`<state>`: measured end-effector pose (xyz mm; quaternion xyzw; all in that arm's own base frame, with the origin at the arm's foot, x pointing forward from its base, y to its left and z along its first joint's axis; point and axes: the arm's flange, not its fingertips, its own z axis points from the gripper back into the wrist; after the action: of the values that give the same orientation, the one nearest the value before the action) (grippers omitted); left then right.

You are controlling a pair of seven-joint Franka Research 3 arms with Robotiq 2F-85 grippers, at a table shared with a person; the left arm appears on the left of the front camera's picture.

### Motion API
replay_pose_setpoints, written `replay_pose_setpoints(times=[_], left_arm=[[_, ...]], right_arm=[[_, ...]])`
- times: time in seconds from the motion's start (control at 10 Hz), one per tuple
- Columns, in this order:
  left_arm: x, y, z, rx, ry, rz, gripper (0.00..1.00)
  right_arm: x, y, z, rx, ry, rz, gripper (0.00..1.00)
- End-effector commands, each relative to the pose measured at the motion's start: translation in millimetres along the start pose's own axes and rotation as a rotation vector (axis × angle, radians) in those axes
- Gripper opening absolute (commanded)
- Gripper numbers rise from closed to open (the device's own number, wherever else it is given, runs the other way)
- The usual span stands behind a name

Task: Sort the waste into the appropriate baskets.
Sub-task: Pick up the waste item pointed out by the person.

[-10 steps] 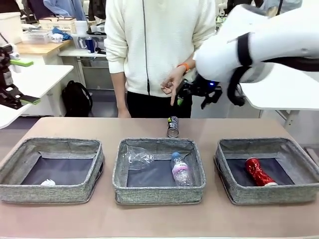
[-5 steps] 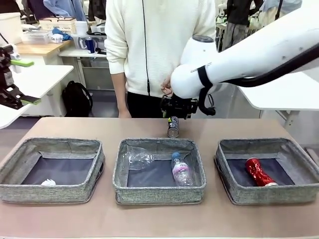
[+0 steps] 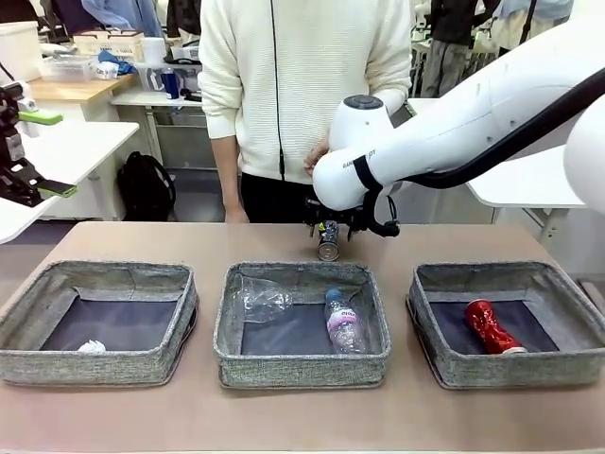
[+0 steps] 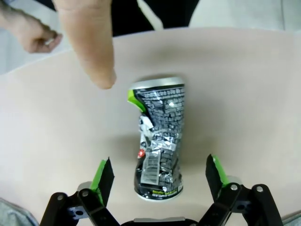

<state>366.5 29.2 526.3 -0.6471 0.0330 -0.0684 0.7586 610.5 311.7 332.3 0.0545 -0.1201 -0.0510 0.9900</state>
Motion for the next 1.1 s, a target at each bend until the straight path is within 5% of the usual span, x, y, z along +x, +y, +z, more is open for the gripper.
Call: replay_pose_setpoints(times=[0.0,1.0], left_arm=[[-1,-1,-2,-0.007,-0.015,-0.010,1.00],[-1,-1,-2,-0.007,-0.015,-0.010,1.00]], right_arm=[[-1,3,-6,-0.032,-0.018,-0.032,1.00],[-4,-2,-23,-0.048,-0.039,0.023,1.00]])
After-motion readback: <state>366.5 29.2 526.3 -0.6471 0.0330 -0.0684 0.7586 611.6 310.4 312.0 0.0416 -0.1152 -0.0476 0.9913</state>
